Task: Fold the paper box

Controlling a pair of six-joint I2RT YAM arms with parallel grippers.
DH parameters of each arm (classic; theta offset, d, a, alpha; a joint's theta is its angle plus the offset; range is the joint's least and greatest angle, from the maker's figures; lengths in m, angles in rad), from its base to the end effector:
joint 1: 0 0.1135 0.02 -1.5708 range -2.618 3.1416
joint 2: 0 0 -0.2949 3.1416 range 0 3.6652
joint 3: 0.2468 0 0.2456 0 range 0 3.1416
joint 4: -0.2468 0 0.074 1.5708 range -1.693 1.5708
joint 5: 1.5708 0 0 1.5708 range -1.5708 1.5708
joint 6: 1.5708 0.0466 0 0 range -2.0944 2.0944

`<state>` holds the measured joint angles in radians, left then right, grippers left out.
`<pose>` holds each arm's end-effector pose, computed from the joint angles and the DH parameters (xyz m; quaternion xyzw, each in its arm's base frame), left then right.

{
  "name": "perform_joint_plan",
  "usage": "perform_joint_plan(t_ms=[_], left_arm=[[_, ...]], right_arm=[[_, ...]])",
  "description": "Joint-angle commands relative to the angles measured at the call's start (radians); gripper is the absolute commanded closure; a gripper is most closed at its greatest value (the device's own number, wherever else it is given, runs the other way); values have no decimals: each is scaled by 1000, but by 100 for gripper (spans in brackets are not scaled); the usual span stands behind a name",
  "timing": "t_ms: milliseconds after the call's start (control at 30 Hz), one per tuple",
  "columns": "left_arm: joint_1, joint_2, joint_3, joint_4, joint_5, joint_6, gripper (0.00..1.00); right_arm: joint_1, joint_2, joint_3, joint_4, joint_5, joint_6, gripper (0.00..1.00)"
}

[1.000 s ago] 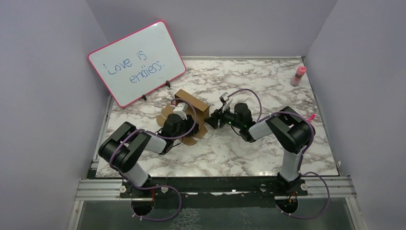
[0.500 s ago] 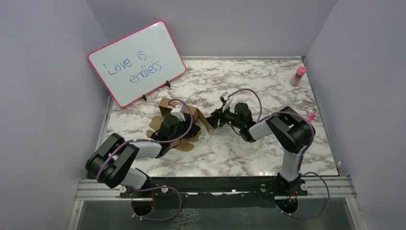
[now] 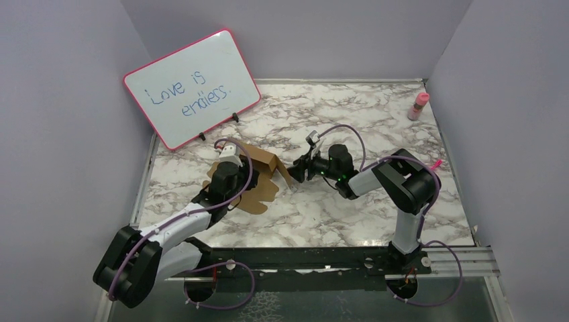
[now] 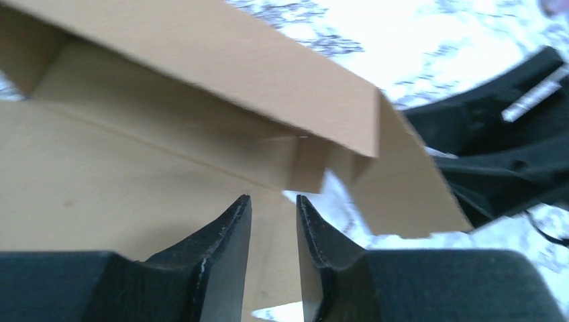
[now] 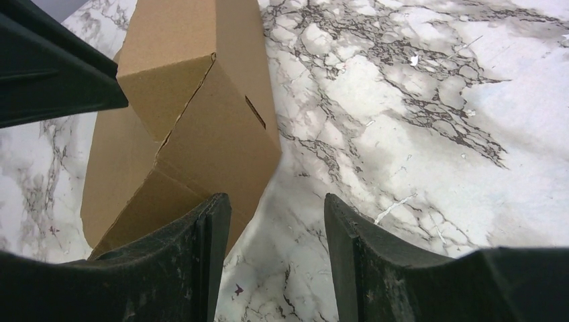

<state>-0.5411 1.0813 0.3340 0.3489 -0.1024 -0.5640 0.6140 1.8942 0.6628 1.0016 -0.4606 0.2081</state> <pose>0.1805 -0.1029 0.2092 -0.0378 0.8316 -0.2537 0.4926 0.2842 0.2257 0.1622 -0.2927 0.7186 0.4057 0.4831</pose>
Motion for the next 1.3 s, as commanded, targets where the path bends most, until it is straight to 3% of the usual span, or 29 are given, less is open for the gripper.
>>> perform_joint_plan(t_ms=[0, 267, 700, 1267], left_arm=[[40, -4, -23, -163, -164, -30, 69], [75, 140, -14, -134, -83, -80, 70], [71, 183, -24, -82, 87, -124, 70], [15, 236, 13, -73, 154, -123, 70]], right_arm=[[1, 20, 15, 28, -40, -22, 41], [3, 17, 12, 25, -66, -27, 40], [22, 37, 55, 22, -71, -17, 34], [37, 91, 73, 87, 17, 16, 24]])
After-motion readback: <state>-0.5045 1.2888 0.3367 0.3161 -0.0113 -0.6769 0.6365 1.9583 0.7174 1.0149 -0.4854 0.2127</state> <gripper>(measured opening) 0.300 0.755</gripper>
